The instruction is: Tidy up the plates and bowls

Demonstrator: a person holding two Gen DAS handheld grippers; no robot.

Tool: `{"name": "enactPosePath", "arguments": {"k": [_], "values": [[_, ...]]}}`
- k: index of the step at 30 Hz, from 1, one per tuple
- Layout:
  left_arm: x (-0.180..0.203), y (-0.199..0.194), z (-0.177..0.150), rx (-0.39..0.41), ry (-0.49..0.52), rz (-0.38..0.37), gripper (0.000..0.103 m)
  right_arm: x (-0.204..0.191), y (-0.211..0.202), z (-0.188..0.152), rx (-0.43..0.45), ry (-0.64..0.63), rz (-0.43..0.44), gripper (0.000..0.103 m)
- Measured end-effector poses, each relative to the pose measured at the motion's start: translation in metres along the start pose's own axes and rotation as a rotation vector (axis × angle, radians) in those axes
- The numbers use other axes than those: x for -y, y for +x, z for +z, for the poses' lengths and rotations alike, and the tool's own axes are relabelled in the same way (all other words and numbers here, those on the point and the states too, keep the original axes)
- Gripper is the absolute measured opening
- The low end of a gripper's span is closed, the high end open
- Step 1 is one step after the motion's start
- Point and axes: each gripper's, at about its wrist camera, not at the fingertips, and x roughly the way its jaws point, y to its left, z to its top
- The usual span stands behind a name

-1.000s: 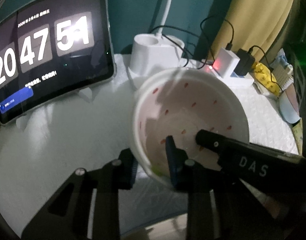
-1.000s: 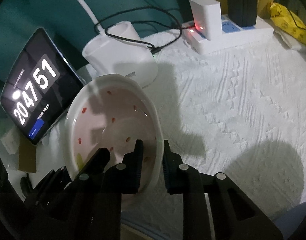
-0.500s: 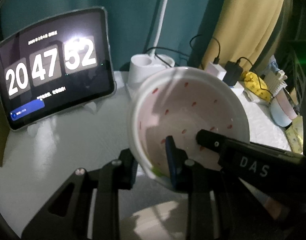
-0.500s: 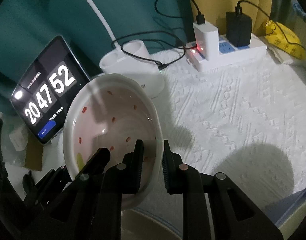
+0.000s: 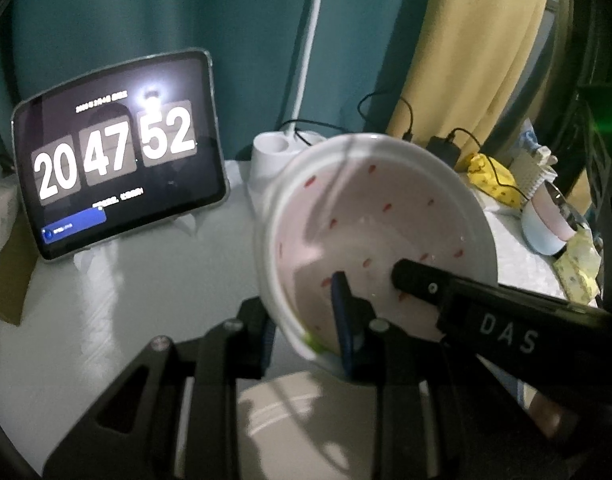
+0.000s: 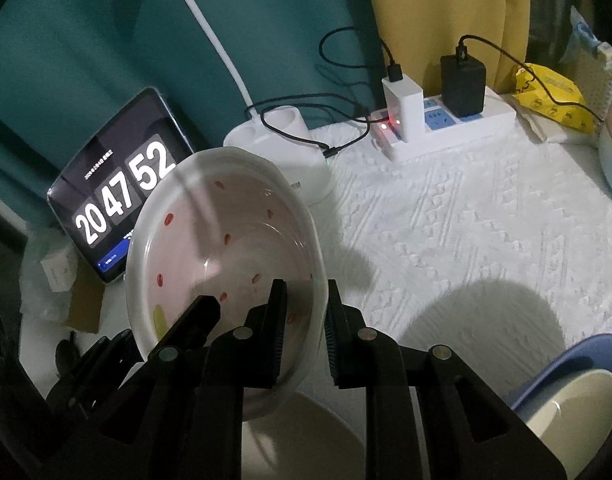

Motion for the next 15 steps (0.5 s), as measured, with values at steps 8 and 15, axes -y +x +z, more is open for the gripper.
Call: {"name": "enactPosePath", "arguments": {"k": [8, 15], "values": [[0.015, -0.020, -0.003, 0.026, 0.016, -0.002, 0.026, 0.003, -0.024, -0.007, 0.029, 0.000, 0.012, 0.019], [0.025, -0.029, -0.006, 0.033, 0.025, -0.007, 0.026, 0.009, -0.038, -0.013, 0.043, 0.006, 0.018, 0.019]]}}
